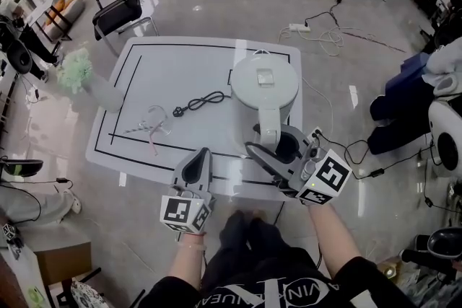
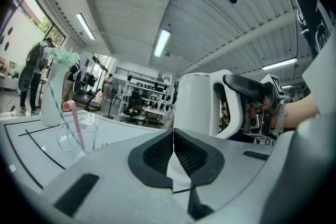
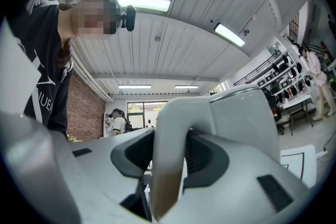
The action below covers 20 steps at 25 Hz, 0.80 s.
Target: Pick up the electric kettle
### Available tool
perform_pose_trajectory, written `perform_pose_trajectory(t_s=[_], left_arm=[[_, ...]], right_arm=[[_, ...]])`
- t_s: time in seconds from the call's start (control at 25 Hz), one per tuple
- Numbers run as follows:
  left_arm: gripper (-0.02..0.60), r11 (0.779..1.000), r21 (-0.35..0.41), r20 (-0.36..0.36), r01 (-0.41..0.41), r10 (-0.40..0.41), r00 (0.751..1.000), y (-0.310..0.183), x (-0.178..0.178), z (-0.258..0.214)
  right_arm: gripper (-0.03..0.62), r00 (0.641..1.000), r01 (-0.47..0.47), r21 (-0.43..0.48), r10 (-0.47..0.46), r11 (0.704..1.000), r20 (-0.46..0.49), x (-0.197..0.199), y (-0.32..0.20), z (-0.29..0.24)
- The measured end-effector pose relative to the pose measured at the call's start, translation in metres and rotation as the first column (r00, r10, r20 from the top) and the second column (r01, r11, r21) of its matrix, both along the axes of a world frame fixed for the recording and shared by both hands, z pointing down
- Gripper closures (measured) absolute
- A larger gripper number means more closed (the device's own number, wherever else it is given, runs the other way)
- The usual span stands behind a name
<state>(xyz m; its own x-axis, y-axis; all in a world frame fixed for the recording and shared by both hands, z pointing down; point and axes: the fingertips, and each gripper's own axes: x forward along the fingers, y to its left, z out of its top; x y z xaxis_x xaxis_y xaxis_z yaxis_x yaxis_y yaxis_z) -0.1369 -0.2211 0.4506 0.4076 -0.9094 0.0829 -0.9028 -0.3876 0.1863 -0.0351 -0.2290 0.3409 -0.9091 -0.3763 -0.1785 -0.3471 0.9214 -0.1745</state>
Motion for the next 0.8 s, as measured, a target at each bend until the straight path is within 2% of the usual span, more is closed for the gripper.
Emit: perform_pose_trajectory(t_s=[0.8], left_arm=[[0.571, 0.999, 0.045, -0.001, 0.01, -0.01, 1.0, -0.006, 0.005, -0.025]], right_arm=[[0.45, 0.991, -0.131, 0.024, 0.131, 0.991, -0.012, 0.055, -0.002, -0.017]])
